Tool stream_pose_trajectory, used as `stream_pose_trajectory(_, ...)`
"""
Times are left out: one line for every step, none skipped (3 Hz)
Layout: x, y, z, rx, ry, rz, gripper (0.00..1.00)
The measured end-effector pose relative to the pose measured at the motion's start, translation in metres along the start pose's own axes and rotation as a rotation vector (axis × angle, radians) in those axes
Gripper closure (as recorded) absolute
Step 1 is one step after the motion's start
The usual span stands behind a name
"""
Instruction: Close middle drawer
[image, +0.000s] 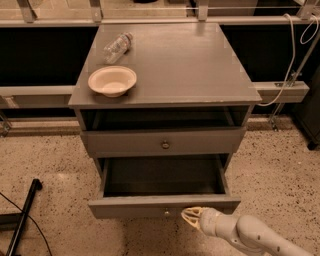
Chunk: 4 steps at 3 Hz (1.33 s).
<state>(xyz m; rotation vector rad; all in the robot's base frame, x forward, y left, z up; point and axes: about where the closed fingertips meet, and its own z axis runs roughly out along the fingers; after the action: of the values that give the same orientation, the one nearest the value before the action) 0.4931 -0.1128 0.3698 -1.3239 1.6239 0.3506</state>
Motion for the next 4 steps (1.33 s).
stream_pose_trajectory(-0.01, -0.036, 0.014, 0.014, -0.028, -0.018, 1.0)
stream_pose_trajectory(-0.01, -0.07, 0.026, 0.017, -0.026, -0.018, 1.0)
stream_pose_trajectory(0.008, -0.105, 0.044, 0.002, 0.003, 0.037, 1.0)
stream_pose_trajectory(0.005, -0.114, 0.05, 0.011, 0.01, 0.034, 1.0)
